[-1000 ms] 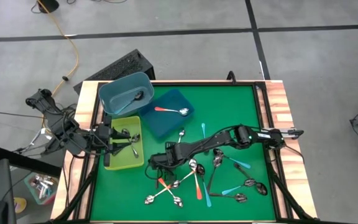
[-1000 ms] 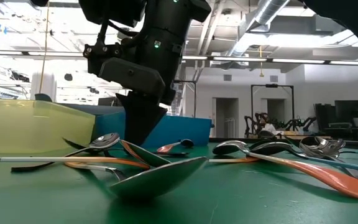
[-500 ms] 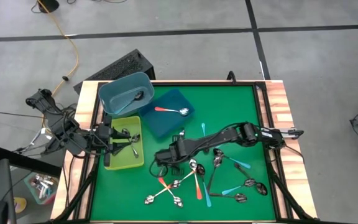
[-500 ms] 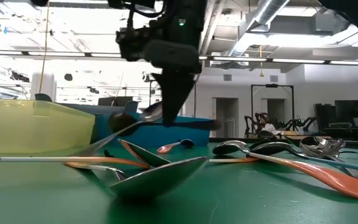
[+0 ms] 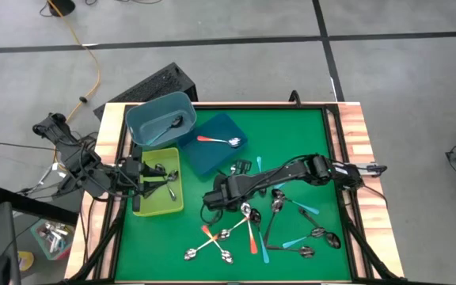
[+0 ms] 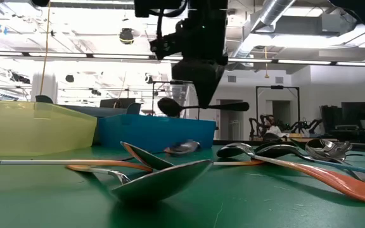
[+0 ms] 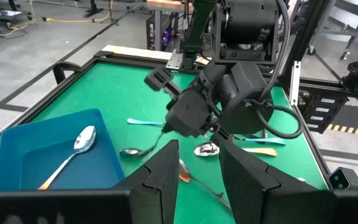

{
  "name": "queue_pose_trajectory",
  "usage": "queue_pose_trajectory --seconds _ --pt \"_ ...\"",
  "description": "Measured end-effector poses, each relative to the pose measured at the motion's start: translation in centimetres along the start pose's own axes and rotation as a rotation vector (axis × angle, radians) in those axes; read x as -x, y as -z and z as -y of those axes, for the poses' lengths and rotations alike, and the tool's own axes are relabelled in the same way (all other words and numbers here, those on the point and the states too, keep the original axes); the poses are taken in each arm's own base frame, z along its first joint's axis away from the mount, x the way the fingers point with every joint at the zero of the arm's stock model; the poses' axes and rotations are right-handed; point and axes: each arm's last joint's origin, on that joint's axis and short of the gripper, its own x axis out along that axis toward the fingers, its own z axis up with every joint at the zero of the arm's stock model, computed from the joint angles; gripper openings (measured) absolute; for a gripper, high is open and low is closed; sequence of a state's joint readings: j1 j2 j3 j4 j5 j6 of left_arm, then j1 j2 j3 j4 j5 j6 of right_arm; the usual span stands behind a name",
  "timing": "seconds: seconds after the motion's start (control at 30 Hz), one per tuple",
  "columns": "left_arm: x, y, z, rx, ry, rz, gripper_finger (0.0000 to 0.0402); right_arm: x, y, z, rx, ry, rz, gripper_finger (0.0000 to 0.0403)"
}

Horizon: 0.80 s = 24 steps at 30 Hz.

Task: Sort silverware by color (type)
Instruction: Put the black spoon into the green bin

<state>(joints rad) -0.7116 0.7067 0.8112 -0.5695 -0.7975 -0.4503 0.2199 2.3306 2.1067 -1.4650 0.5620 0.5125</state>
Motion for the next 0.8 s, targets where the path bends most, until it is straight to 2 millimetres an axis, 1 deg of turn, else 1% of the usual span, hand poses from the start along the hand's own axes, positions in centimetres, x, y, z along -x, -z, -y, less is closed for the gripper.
queue_pose_trajectory --seconds 0.1,0.23,0.3,0.4,0.53,0.63,0.8 --pt "0.0 0.0 0.0 0.0 0.0 0.0 0.0101 0.0 0.2 0.2 -0.004 0.034 -0.007 0.0003" --pt "0.0 0.0 0.0 0.0 -0.002 0.001 0.0101 0.3 0.0 0.3 -0.018 0.019 0.019 0.0003" --pt "0.0 0.0 0.0 0.0 -0.002 0.001 0.0101 0.6 -0.2 0.3 -0.029 0.0 0.048 0.0003" --pt "0.0 0.0 0.0 0.0 -0.002 0.001 0.0101 1.7 -0.6 0.4 -0.034 -0.048 0.115 0.0003" --pt "0.0 0.0 0.0 0.002 -0.002 0.003 0.0101 3.1 -1.7 0.4 -0.067 -0.181 0.243 0.0003" --pt "0.0 0.0 0.0 0.003 -0.001 0.003 0.0101 4.0 -3.0 0.3 -0.104 -0.288 0.362 0.0003" --pt "0.0 -0.1 0.0 0.008 0.0 0.005 0.0101 4.9 -5.0 0.3 -0.16 -0.44 0.521 0.0003"
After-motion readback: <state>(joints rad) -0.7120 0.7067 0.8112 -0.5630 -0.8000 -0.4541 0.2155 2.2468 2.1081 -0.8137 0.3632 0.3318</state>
